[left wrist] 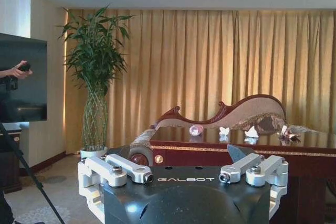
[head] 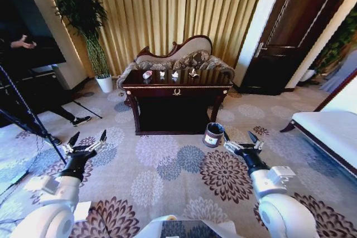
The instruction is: Move to the front of the table and place the trash on the table into the trash bin.
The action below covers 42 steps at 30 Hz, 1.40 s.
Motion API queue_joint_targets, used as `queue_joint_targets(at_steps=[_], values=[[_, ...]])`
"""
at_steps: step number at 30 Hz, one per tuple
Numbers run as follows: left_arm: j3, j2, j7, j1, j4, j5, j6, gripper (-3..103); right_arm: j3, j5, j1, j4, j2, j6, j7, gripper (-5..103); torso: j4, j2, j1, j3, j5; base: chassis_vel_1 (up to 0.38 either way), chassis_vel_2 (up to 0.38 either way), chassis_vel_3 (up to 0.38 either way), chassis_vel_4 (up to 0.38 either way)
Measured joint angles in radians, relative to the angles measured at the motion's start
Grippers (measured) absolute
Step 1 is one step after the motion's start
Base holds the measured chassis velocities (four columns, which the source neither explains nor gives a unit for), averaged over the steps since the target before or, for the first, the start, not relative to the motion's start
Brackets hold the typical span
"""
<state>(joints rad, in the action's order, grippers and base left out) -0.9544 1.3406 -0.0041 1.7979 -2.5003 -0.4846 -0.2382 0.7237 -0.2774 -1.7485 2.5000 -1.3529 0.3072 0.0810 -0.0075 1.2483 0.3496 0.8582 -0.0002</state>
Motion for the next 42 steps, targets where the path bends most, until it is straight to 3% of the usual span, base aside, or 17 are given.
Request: queue_joint_targets(at_steps=[42], values=[[-0.003,0.000,0.004,0.004,0.000,0.013,-0.003,100,-0.010,-0.002,0.005,0.000,-0.003,0.011,0.027,100,0.0000,0.000,0.000,0.000,0.0000,0.000,0.000,0.000,0.000]])
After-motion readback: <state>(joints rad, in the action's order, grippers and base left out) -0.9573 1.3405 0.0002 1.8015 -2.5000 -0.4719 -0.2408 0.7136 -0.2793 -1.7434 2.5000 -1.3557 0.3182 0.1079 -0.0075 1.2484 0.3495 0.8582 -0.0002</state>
